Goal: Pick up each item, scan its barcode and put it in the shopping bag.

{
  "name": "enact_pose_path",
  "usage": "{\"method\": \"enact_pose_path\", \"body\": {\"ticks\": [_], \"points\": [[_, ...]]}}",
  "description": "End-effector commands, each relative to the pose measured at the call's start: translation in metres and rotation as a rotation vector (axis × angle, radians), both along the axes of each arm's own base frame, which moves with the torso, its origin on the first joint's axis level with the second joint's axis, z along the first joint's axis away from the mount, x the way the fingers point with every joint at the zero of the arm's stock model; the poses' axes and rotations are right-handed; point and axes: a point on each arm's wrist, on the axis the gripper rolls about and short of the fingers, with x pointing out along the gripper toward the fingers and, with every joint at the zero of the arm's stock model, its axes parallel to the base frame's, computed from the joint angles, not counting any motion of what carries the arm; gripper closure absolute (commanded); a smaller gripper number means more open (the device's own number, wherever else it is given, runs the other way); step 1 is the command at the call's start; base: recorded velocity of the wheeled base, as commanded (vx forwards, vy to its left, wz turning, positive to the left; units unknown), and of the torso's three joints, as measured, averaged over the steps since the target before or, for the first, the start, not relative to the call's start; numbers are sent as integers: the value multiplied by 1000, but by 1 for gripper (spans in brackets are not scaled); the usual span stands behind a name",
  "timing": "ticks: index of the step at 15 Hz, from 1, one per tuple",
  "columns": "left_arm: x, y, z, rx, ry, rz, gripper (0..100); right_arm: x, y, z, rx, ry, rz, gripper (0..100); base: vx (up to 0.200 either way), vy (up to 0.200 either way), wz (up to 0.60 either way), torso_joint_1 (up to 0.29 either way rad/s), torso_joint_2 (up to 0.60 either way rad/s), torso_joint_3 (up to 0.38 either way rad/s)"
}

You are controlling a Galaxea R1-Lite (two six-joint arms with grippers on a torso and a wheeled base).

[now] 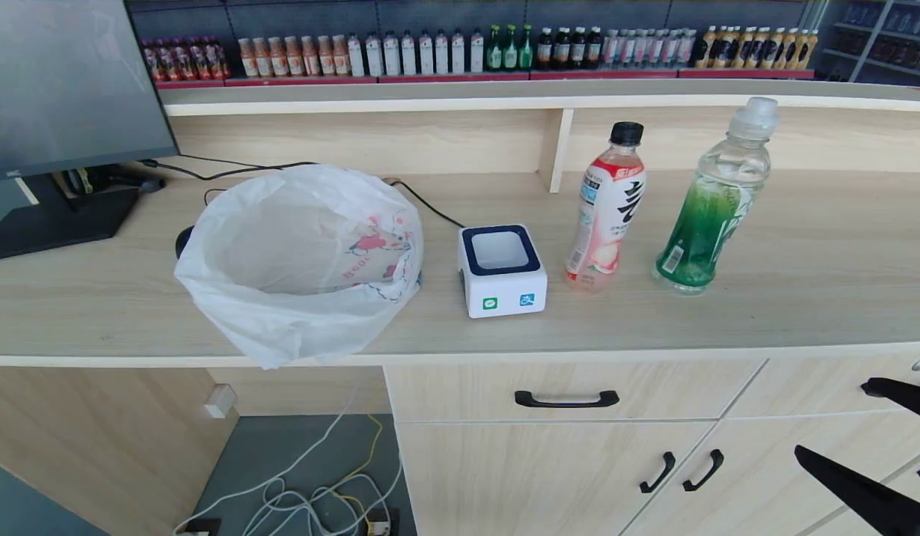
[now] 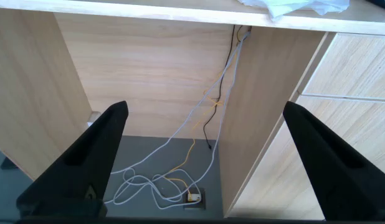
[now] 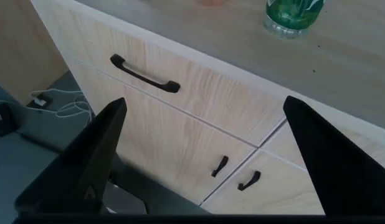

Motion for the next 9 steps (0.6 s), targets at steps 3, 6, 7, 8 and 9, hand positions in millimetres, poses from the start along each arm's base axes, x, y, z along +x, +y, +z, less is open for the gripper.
{"method": "enact_pose_path", "body": {"ticks": [3,6,7,8,9], "points": [[0,0,0,0,-1,0,0,45,17,-6,15,71,33,0,0,0,0,0,0,0],[0,0,0,0,1,0,0,68,25,-4,46,-13,35,0,0,0,0,0,0,0],[0,0,0,0,-1,0,0,85,29,0,59,-70,9,0,0,0,0,0,0,0],[0,0,0,0,1,0,0,90,30,1,63,-82,-2,0,0,0,0,0,0,0],[0,0,0,0,1,0,0,97,34,1,69,-97,6,0,0,0,0,0,0,0]]}}
